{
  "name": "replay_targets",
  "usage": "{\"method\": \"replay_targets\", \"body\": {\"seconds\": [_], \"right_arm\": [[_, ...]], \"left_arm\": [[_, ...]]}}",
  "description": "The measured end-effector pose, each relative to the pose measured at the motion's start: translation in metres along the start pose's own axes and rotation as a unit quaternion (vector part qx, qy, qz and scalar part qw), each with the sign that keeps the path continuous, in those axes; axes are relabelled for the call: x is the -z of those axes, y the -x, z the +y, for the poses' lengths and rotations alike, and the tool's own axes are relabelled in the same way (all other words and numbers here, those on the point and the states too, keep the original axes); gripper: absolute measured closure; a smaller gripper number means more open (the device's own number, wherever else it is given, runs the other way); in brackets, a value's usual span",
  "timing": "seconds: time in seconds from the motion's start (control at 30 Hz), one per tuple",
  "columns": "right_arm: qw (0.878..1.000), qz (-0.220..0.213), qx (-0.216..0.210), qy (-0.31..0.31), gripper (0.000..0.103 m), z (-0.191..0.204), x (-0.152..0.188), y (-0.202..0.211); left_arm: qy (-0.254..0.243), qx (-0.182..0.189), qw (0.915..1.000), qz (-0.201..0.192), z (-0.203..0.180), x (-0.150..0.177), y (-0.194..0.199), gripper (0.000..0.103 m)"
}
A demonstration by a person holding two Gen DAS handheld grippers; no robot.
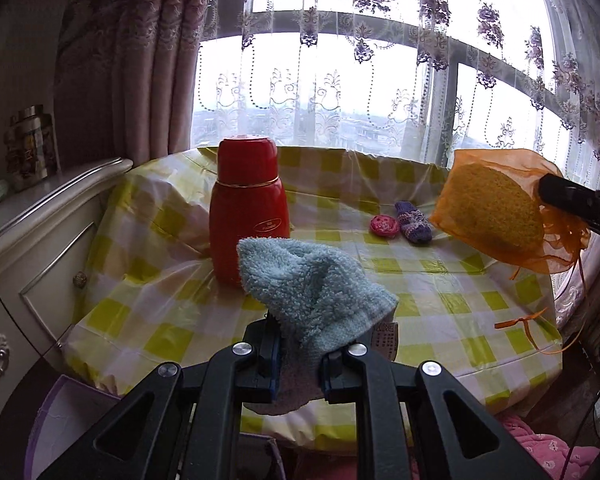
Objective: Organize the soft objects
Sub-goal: 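Lift and carry the orange bag and blue towel over the box, then open both grippers to drop the bag and towel into the box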
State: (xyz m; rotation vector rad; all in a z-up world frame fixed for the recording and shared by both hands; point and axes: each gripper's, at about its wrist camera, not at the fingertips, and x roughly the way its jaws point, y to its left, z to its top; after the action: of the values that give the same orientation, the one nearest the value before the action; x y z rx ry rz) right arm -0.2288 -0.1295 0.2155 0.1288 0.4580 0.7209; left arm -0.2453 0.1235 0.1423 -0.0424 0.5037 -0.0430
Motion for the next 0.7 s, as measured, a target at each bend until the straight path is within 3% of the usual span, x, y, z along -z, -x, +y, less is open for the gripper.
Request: {"method": "replay_targets", "body": {"seconds": [0.23, 0.4, 0.57, 0.63, 0.67, 0.7], "right_arm": [[0.993, 0.061, -0.091, 0.052, 0.088, 0.064, 0.012, -0.06], [0.978, 0.118, -0.146, 0.092, 0.088, 0.111, 0.033, -0.109], [0.958, 0.165, -0.203, 0.116, 0.085, 0.159, 0.059, -0.151], [0.945, 0.195, -0.227, 0.13, 0.081, 0.175, 0.073, -0.165], [0.937, 0.219, -0.232, 0.142, 0.068, 0.182, 0.083, -0.172], [0.931, 0.244, -0.223, 0.157, 0.058, 0.186, 0.093, -0.179]], "left_arm": [[0.077, -0.083, 0.9935, 0.004, 0.08, 0.042, 0.045, 0.087], [0.154, -0.143, 0.9774, 0.025, 0.14, 0.081, 0.07, 0.087], [0.201, -0.183, 0.9613, 0.044, 0.177, 0.109, 0.086, 0.086], [0.216, -0.191, 0.9559, 0.055, 0.186, 0.118, 0.09, 0.074], [0.223, -0.198, 0.9525, 0.063, 0.189, 0.122, 0.091, 0.065], [0.228, -0.208, 0.9484, 0.074, 0.192, 0.126, 0.09, 0.04]]}}
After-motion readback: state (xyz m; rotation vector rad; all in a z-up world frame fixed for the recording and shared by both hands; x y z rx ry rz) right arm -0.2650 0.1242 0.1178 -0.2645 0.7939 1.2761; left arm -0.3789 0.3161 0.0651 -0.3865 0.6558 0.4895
